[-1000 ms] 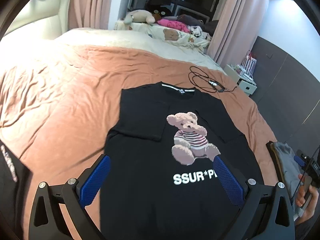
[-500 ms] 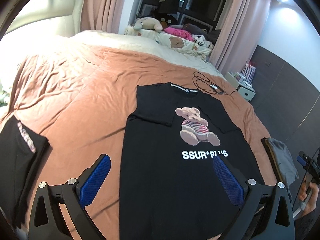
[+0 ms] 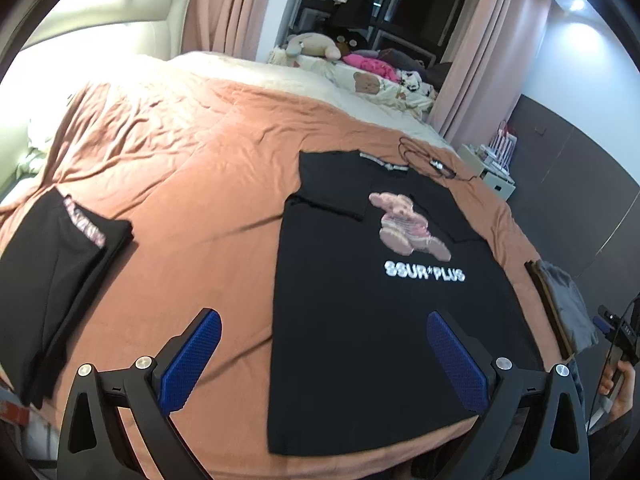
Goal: Fold small clothes
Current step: 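Move both tools back to the hem of the black T-shirt, then close both grippers on the T-shirt hem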
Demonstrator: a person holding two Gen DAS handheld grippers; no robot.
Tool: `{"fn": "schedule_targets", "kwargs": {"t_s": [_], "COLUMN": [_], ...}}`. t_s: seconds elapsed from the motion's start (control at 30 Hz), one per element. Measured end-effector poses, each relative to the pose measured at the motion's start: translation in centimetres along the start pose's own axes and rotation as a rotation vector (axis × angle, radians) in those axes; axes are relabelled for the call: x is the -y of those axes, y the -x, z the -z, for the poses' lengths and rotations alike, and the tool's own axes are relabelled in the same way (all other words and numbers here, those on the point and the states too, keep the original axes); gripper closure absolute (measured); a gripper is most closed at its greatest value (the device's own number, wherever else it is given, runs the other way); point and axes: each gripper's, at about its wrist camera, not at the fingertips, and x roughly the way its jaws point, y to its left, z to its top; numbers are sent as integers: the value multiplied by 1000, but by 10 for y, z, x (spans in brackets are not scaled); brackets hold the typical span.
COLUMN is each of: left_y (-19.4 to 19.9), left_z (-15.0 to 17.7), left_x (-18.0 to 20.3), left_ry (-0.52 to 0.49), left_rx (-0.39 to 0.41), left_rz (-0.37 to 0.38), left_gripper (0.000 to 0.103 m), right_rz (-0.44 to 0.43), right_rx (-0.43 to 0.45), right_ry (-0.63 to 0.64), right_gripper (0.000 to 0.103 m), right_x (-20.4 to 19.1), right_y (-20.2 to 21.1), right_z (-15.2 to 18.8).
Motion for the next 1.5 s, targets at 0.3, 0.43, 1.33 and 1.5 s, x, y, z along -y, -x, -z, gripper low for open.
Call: {"fn": "schedule_targets", "kwargs": {"t_s": [0.3, 0.43, 1.33, 1.5], "left_y": [14, 16, -40, -62], "left_z": [37, 55, 120, 127], "left_x": [-27, -43, -83, -81], "left_ry": [45, 82, 309, 342], "left_rx": [-19, -24, -120, -188], "left_rz": [-9, -12, 149, 152], "left_gripper": [2, 9, 42, 55], "right_rz": [-37, -56, -136, -166], "right_rx": [-74, -95, -221, -240], "right_ry": [1, -7, -111, -151], "right_gripper": [0, 0, 45, 54], "right_x": [15, 23, 74, 86], "right_y": [4, 3, -45, -53], "right_z": [22, 28, 52, 59]}}
